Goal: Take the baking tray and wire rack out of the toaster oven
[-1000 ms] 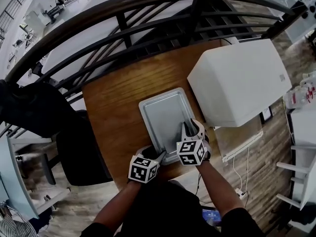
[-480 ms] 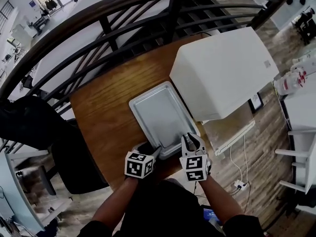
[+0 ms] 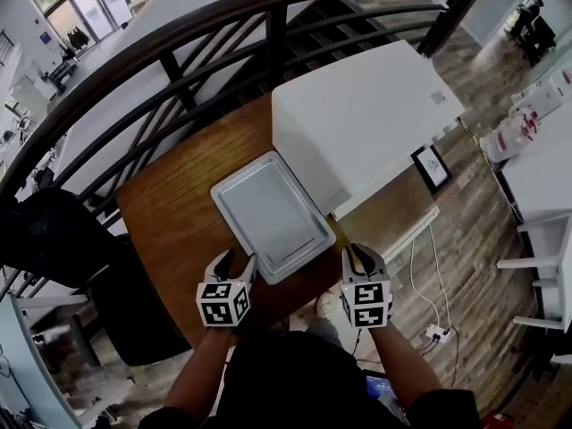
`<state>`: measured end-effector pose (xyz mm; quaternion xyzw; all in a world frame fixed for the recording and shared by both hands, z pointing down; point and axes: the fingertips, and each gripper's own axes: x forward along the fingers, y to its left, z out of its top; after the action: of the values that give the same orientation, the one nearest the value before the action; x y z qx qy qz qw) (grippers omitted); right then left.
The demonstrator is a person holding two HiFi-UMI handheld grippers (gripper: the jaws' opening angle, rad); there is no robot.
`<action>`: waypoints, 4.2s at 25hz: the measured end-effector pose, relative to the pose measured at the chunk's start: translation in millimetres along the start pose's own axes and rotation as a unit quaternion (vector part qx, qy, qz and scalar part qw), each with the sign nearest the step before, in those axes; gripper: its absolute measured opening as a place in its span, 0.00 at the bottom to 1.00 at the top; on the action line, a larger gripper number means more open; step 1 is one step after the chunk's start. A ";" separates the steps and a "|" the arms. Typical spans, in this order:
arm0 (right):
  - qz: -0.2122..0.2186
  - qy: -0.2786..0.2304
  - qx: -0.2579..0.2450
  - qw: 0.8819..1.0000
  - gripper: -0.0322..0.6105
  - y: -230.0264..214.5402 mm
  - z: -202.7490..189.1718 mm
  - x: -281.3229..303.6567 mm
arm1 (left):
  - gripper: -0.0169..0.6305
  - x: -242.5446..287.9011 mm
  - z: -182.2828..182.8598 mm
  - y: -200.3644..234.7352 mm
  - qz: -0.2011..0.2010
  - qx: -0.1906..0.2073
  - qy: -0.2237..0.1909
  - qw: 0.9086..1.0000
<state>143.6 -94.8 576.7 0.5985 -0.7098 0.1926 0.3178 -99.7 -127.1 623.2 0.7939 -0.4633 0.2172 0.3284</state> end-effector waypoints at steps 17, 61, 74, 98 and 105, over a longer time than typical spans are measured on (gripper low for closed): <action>-0.005 -0.183 0.081 0.980 0.05 -108.7 65.7 -119.6 | 0.06 -90.0 132.0 -184.1 -0.088 0.135 -0.277 0.947; 0.099 -0.111 0.416 0.897 0.25 -153.5 96.6 157.9 | 0.05 -133.1 58.1 -96.8 0.075 0.002 -0.232 0.970; 0.123 -0.110 0.432 0.887 0.17 -156.5 72.6 123.1 | 0.05 -100.9 51.6 -147.4 0.000 0.025 -0.201 0.979; 0.235 -0.147 0.509 0.815 0.10 -153.4 86.3 140.5 | 0.05 -94.3 48.6 -141.4 0.007 0.009 -0.181 0.983; 0.253 -0.148 0.525 0.799 0.09 -159.6 55.5 114.9 | 0.05 -89.1 44.6 -155.0 -0.005 0.017 -0.171 0.985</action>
<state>277.2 -248.1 597.8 0.4936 -0.6647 0.5183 -0.2141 -4.3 -51.5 485.0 0.8270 -0.5053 0.0845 0.2316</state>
